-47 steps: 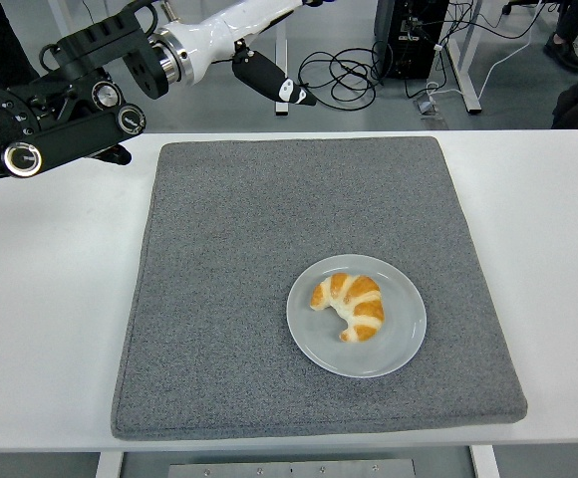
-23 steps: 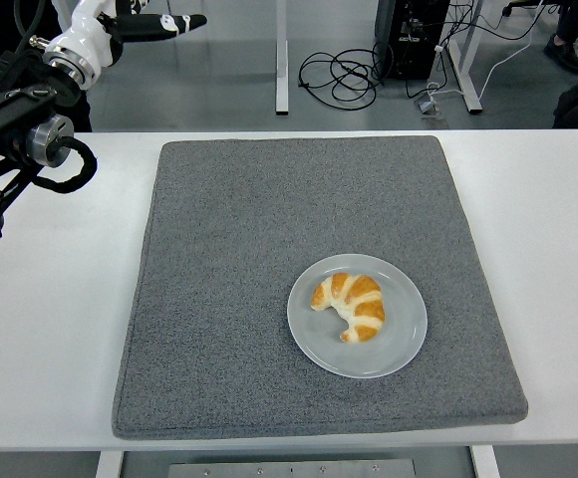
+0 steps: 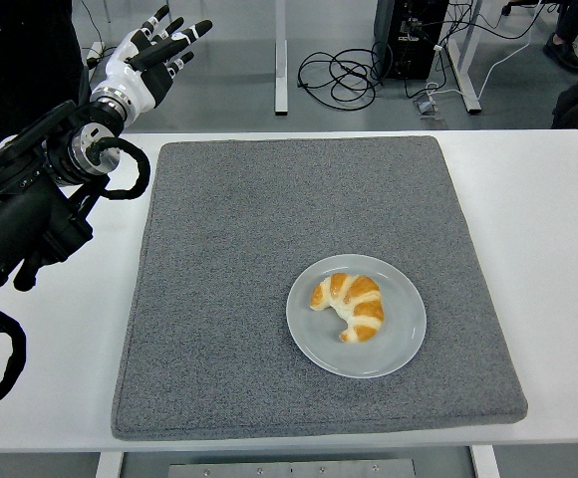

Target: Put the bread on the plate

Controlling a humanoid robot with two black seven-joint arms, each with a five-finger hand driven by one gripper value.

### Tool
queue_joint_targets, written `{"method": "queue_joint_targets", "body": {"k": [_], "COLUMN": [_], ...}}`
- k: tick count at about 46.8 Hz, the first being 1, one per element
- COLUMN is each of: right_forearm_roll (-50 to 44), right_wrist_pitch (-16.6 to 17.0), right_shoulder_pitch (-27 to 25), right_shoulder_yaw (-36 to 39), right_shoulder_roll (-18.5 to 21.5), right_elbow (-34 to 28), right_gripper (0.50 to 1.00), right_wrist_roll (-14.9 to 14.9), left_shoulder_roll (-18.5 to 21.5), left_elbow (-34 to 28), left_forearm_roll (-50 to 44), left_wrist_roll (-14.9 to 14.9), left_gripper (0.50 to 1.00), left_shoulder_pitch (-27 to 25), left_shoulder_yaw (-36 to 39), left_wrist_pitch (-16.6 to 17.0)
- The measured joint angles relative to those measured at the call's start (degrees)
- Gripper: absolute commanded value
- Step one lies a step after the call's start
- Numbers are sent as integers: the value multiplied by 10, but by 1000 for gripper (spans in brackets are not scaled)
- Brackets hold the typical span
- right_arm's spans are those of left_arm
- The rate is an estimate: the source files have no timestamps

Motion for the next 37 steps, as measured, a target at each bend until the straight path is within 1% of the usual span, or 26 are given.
{"method": "queue_joint_targets", "body": {"k": [7, 10, 32, 37], "right_forearm_roll": [0, 0, 0, 0], "right_wrist_pitch": [0, 0, 1, 3], "right_shoulder_pitch": [0, 0, 0, 1], "right_shoulder_yaw": [0, 0, 0, 1], "right_shoulder_roll": [0, 0, 0, 0], "right_elbow": [0, 0, 5, 9], "right_gripper": [1000, 1000, 1000, 1000], "right_wrist_roll": [0, 0, 0, 0], "left_shoulder_roll": [-3, -3, -3, -1], "left_elbow": [0, 0, 0, 0], "left_forearm_roll": [-11, -11, -8, -8], "left_wrist_roll": [-2, -4, -6, -4], "left_gripper": [978, 978, 978, 978], "left_shoulder_pitch": [3, 4, 20, 20], "left_shoulder_yaw": [-2, -2, 6, 7], "left_wrist_pitch": [-31, -36, -43, -53]}}
